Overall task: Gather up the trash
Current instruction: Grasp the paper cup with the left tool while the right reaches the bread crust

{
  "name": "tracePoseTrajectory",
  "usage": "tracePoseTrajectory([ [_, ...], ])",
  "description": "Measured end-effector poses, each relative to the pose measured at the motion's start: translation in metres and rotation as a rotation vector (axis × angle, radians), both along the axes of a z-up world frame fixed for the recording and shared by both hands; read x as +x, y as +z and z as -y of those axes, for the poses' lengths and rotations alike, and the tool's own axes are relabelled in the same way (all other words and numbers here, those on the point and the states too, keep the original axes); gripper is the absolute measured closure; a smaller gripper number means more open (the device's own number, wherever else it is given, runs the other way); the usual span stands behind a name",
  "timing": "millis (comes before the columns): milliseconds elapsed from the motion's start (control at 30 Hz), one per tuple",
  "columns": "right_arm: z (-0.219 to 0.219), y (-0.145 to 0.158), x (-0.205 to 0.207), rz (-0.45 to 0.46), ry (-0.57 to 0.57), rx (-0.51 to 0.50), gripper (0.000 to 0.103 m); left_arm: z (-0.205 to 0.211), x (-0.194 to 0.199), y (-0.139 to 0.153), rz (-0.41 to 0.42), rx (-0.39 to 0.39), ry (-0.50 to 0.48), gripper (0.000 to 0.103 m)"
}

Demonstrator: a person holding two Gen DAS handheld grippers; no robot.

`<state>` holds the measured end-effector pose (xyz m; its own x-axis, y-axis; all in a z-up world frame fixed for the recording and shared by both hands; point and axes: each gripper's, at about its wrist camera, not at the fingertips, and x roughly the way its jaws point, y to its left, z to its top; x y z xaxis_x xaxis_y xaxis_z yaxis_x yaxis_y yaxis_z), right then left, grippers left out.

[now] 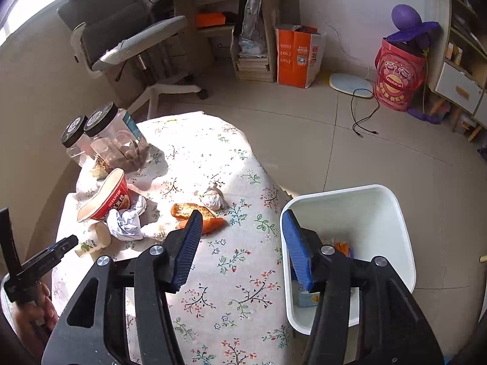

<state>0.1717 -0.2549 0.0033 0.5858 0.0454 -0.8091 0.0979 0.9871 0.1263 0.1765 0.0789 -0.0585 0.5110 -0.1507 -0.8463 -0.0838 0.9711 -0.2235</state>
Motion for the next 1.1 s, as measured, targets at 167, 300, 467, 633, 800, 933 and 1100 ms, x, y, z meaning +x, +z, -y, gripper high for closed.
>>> tracePoseTrajectory([
  [167, -0.024, -0.009, 0.008, -0.022, 0.045, -0.036, 0.045, -0.05, 0.002, -0.021, -0.066, -0.112, 0.129, 0.058],
  [300, -0.034, -0.019, 0.015, -0.046, 0.063, -0.047, 0.044, -0.064, 0.003, -0.031, -0.084, -0.153, 0.162, 0.058],
  [467, -0.051, -0.033, 0.025, -0.082, 0.1, -0.036, 0.042, -0.065, 0.006, -0.035, -0.074, -0.182, 0.16, 0.058],
  [633, -0.067, -0.053, 0.039, -0.146, 0.133, -0.035, 0.033, -0.062, 0.012, -0.046, -0.093, -0.186, 0.157, 0.058],
  [800, -0.052, -0.085, 0.057, -0.269, 0.047, 0.059, 0.032, -0.062, 0.017, -0.051, -0.098, -0.195, 0.157, 0.058],
  [933, -0.038, -0.11, 0.066, -0.335, -0.058, 0.182, 0.032, -0.059, 0.02, -0.055, -0.098, -0.185, 0.149, 0.058],
  [1100, -0.033, -0.133, 0.073, -0.361, -0.134, 0.302, 0.041, -0.052, 0.021, -0.053, -0.082, -0.166, 0.127, 0.064],
])
